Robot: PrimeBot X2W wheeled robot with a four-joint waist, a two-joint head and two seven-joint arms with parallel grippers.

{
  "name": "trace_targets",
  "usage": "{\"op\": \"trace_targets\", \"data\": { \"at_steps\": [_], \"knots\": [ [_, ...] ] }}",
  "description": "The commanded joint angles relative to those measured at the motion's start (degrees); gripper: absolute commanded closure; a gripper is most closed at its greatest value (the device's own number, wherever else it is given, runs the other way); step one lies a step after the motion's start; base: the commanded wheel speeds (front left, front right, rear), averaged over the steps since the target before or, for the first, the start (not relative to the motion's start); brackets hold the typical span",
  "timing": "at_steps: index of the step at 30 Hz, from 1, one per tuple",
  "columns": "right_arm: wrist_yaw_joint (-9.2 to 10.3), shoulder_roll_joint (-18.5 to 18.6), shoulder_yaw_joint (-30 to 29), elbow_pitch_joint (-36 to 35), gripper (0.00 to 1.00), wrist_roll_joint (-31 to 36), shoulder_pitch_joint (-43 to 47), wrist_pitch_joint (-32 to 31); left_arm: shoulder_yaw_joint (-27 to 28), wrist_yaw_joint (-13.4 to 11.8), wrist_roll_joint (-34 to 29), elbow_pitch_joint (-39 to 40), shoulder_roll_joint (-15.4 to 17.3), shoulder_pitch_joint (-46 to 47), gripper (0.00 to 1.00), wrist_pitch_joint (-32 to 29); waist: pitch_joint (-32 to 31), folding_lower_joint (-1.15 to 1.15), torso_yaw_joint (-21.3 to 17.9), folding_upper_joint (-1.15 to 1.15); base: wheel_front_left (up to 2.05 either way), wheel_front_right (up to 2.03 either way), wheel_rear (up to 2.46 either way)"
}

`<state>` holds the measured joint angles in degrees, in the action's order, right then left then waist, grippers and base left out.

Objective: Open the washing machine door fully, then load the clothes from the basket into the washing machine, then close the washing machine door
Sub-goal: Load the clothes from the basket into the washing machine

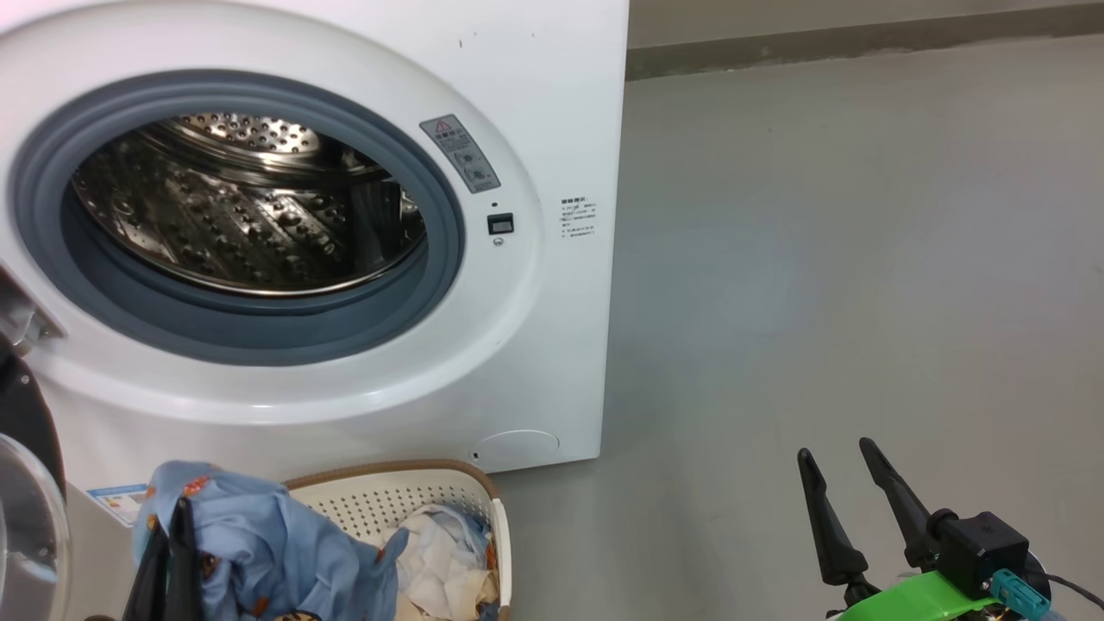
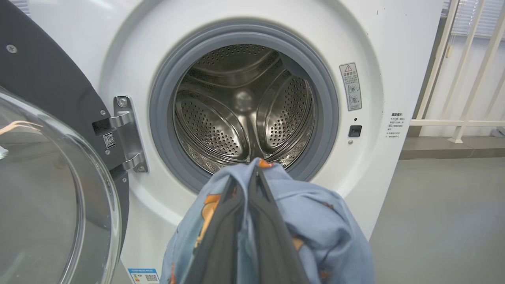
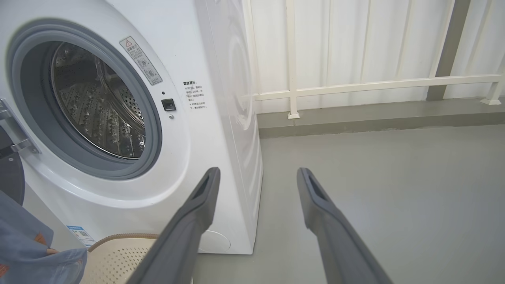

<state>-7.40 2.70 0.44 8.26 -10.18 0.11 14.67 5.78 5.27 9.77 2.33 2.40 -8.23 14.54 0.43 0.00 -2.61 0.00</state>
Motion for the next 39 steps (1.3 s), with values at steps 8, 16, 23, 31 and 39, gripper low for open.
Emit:
{"op": "trace_targets", "data": {
  "at_steps": [8, 16, 23, 31, 39],
  "knots": [
    [-0.09, 0.18, 1.77, -1.77, 0.0, -0.44, -1.75, 0.33, 2.39, 0.28, -0.04, 1.05, 0.48, 9.14, 1.0, 0.46, 3.53, 0.0, -1.52, 0.0, 0.0, 0.0, 0.0],
    [-0.09, 0.18, 2.06, -2.26, 0.0, -1.12, -3.84, 0.33, 3.43, 1.49, -1.14, -0.51, 2.29, 20.87, 1.0, 0.46, 7.62, 0.0, -3.17, 0.0, 0.0, 0.0, 0.0],
    [-0.09, 0.18, 2.13, -2.99, 0.0, -1.69, -5.59, 0.33, 5.5, 1.93, -1.4, -1.95, 4.74, 31.2, 1.0, 0.46, 12.72, 0.0, -4.62, 0.0, 0.0, 0.0, 0.0],
    [-0.09, 0.18, 2.26, -4.15, 0.0, -2.0, -7.57, 0.33, 8.22, 2.09, -1.77, -2.45, 5.66, 39.81, 1.0, 0.46, 20.48, 0.0, -5.59, 0.0, 0.0, 0.0, 0.0],
    [-0.09, 0.18, 2.74, -5.86, 0.0, -2.57, -10.81, 0.33, 10.86, 2.18, -1.99, -5.55, 5.94, 49.35, 1.0, 0.46, 30.89, 0.0, -6.44, 0.0, 0.0, 0.0, 0.0]
  ]
}}
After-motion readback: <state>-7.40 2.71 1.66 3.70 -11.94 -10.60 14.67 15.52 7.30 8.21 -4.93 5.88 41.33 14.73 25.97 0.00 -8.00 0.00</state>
